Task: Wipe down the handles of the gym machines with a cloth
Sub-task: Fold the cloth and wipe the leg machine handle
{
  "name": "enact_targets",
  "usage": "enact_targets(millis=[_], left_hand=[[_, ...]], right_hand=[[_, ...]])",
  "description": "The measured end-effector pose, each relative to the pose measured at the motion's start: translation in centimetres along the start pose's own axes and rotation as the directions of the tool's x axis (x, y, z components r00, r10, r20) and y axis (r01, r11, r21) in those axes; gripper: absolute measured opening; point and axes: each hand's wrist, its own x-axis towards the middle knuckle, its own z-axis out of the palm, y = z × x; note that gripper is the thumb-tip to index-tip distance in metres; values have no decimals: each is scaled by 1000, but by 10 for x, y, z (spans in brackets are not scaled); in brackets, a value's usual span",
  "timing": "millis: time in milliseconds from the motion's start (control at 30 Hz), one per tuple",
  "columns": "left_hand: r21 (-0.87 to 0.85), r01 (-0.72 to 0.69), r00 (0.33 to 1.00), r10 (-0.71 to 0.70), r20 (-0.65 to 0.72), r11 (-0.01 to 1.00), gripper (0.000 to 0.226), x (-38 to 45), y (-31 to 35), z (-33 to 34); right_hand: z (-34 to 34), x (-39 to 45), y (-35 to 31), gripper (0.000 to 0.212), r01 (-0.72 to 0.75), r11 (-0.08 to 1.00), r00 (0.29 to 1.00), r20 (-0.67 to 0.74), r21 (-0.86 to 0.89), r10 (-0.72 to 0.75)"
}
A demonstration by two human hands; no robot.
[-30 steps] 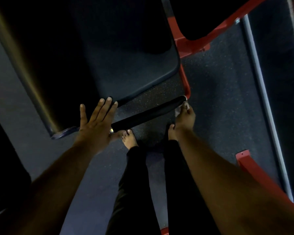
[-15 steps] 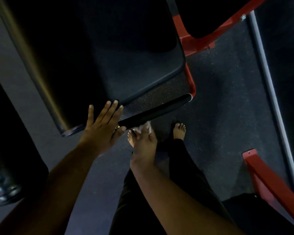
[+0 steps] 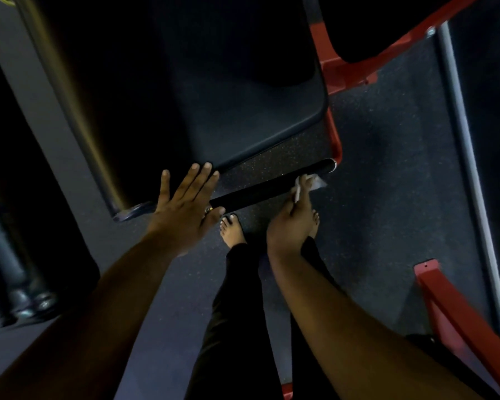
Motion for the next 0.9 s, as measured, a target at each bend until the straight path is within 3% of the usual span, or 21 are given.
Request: enact_targets(millis=[67,167,267,400,467,500,600,667,767,833,900], left_hand=[[6,6,1000,-6,4,1000,76,0,0,-1],[-20,6,1000,-6,7,1000,74,0,-1,-3],[-64,30,1000,-30,6,998,71,1,-2,-6],[-64,35,999,-37,-25,997,70,0,3,-5],[-60,52,997,-55,-50,997,69,-1,8,-3],[-70,69,995,-73,-67,995,68,-1,10,-2],[-113,113,984,-126,-123,987,68,1,20,0],[-134,143,976,-162,-143,981,67,2,26,2],[-146,179,967,-201,-156,973,66,2,32,4],[-149,199,964,-221,-148,969,67,2,35,4],[-148,215,962,-235,-137,965,68,2,37,3]], right_hand=[[15,-39,9,51,38,999,999,39,-35,-37],[27,-83,22,43,65,997,965,253,50,-75],[11,-85,24,41,80,995,919,382,64,-99],[-36,-16,9,41,256,954,906,307,155,-293],[-54,45,4,38,271,962,931,247,27,-269],[-61,75,2,34,305,943,929,258,-136,-263],[-73,143,5,38,345,766,903,416,-542,-112],[-71,157,7,38,297,752,900,437,-589,-13],[-61,139,8,34,260,791,918,396,-554,-25],[-57,117,14,44,376,742,898,415,-555,-145],[-54,93,19,55,585,596,800,511,-550,-314]])
